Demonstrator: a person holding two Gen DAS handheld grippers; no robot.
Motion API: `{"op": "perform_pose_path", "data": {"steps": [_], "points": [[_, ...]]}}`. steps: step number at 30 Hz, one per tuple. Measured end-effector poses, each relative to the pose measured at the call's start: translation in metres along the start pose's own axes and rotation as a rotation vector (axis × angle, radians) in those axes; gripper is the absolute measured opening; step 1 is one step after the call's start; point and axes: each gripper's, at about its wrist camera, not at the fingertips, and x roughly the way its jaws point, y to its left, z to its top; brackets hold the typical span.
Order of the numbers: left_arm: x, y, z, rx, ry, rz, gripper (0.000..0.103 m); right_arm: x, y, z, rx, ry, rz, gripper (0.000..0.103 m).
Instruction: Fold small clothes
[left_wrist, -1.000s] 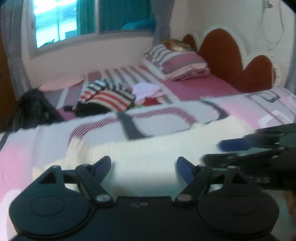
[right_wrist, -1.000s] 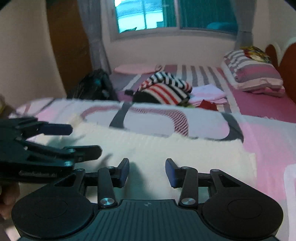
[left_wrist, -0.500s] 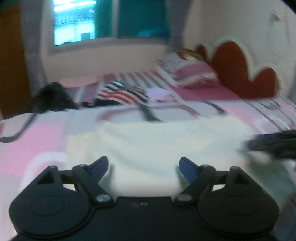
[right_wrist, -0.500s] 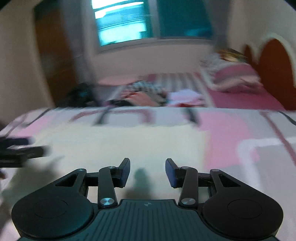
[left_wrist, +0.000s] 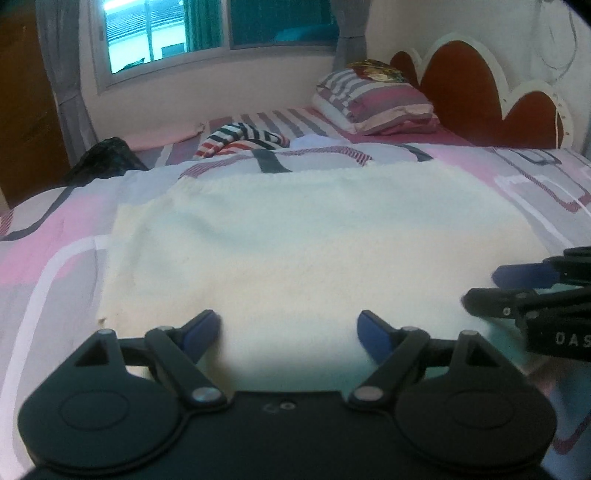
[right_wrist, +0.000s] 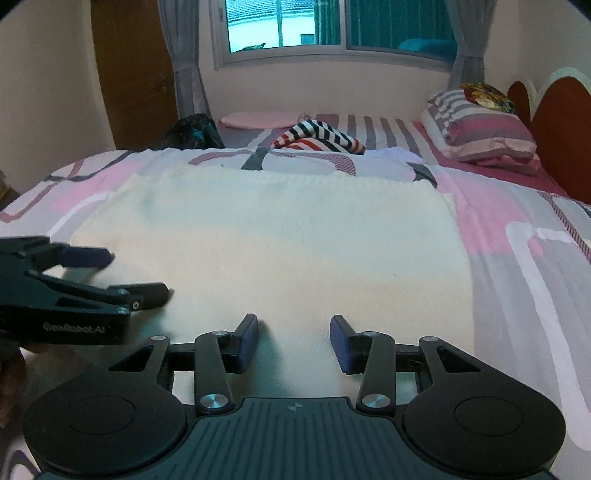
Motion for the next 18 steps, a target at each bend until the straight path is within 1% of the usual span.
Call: {"op": "perform_pose_path", "data": {"steps": [1,3,5,7,10,13,15,17,18], "points": [[-0.003,0.0,0.001,-0.01,-0.005,-0.001,0.081,-0.006,0.002,0.001,0.002,-0.011,0.012,0.042],[-0.008,-0.007,0.001,0.0,-0.008,0.012,0.081,-0.016,0.009,0.003,0.007,-0.023,0.051,0.042],[-0.011,-0.015,-0.004,0.022,-0.004,0.026,0.081,-0.018,0.019,-0.001,-0.009,-0.01,0.083,0.042],[-0.014,-0.014,-0.012,0.01,0.01,0.035,0.081,-0.016,0.025,-0.007,-0.034,0.019,0.089,0.042],[-0.023,0.001,-0.029,-0.016,0.008,0.054,0.083,-0.022,0.014,-0.02,-0.034,0.031,0.057,0.042],[-0.035,0.021,-0.044,-0.033,-0.003,0.087,0.087,-0.034,-0.012,-0.031,-0.007,0.029,0.003,0.042],[-0.042,0.031,-0.052,-0.052,-0.009,0.087,0.088,-0.044,-0.034,-0.038,0.036,0.024,-0.028,0.042],[-0.047,0.036,-0.056,-0.063,-0.012,0.081,0.088,-0.051,-0.048,-0.044,0.067,0.021,-0.048,0.03],[-0.048,0.036,-0.055,-0.064,-0.007,0.081,0.088,-0.055,-0.052,-0.046,0.076,0.02,-0.054,0.029]]}}
